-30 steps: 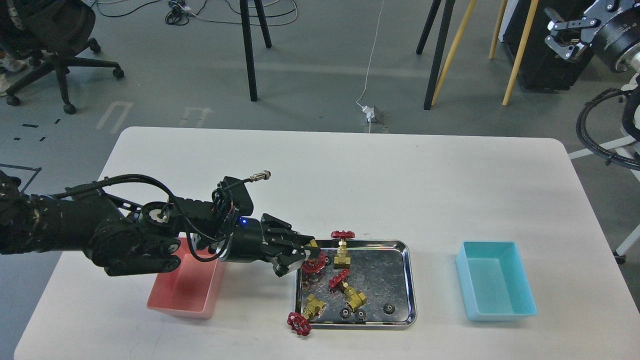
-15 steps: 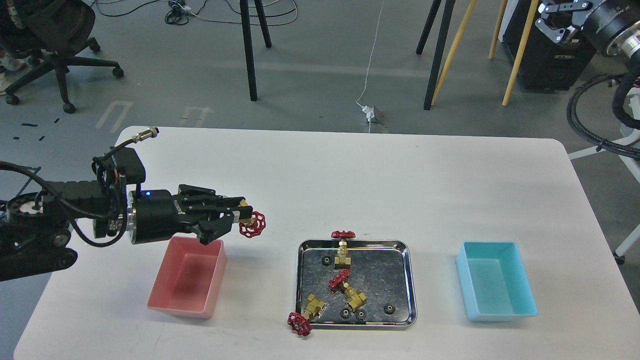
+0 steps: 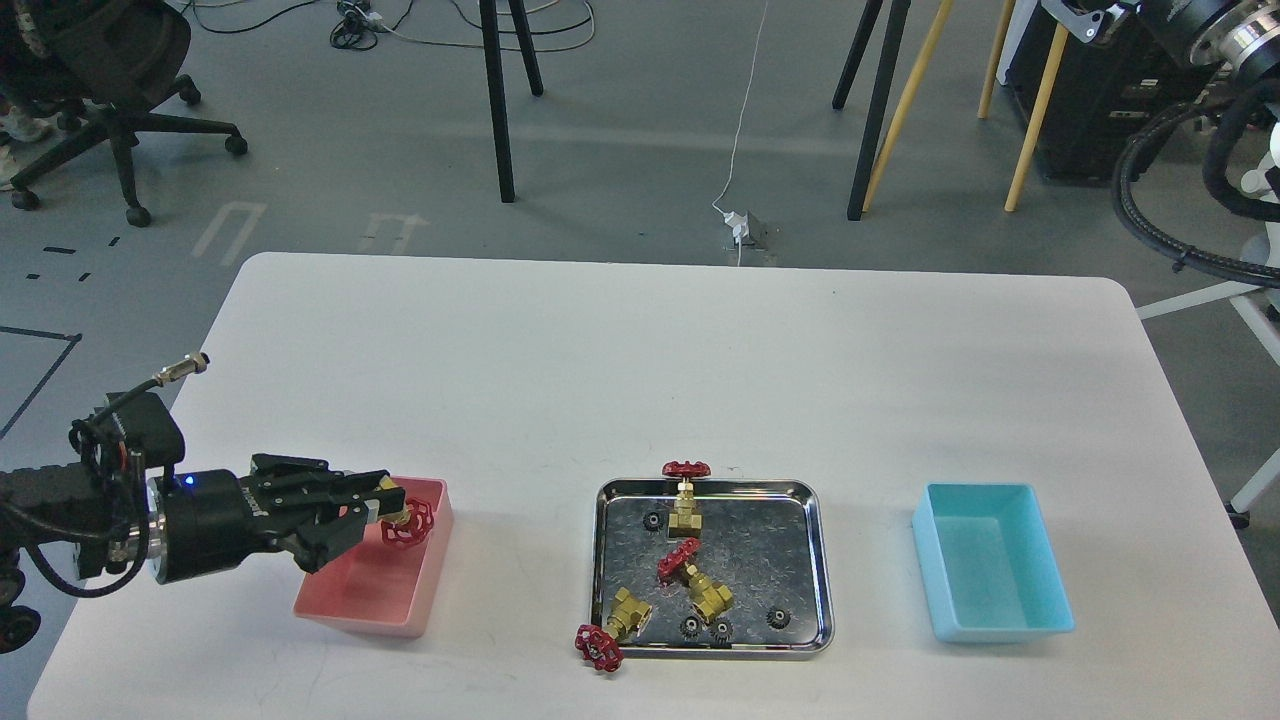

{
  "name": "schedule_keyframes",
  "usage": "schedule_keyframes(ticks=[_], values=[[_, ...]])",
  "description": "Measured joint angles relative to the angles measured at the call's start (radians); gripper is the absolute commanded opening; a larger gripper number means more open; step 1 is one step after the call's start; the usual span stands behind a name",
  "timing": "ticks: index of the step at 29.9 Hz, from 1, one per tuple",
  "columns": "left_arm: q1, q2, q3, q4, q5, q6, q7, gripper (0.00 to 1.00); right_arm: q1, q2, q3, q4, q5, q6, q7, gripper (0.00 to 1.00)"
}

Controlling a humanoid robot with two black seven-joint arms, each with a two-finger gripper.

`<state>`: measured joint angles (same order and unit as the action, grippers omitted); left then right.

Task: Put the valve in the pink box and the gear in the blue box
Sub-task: 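Lift the valve and carry it over the pink box, then lower the valve into the pink box and open the left gripper, then raise the left arm away and reach the right gripper toward the tray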

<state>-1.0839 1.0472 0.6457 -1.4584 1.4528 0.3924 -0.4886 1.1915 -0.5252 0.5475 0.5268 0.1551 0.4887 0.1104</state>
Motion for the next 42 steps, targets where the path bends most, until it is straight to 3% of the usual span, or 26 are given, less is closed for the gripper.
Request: schedule_keyframes(ticks=[14, 20, 29, 33, 42], values=[[0.050, -0.029, -0.002, 0.096, 0.034, 0.020, 0.000, 0.22, -0.007, 0.001, 0.002, 0.009, 0.001, 0.000, 0.001, 1.00], [0.091, -0.083, -0.003, 0.131, 0.031, 0.045, 0.000, 0.29, -0.015, 0.000, 0.003, 0.009, 0.001, 0.000, 0.002, 1.00], [0.109, -0.100, -0.015, 0.166, 0.030, 0.060, 0.000, 0.45, -0.023, -0.004, 0.009, 0.010, 0.002, 0.000, 0.002, 1.00], [0.114, -0.100, -0.017, 0.171, 0.022, 0.060, 0.000, 0.65, -0.024, -0.005, 0.011, 0.010, 0.003, 0.000, 0.002, 1.00], [0.116, -0.083, -0.098, 0.159, -0.024, 0.049, 0.000, 0.73, -0.031, 0.001, 0.002, 0.015, 0.003, 0.000, 0.001, 1.00]])
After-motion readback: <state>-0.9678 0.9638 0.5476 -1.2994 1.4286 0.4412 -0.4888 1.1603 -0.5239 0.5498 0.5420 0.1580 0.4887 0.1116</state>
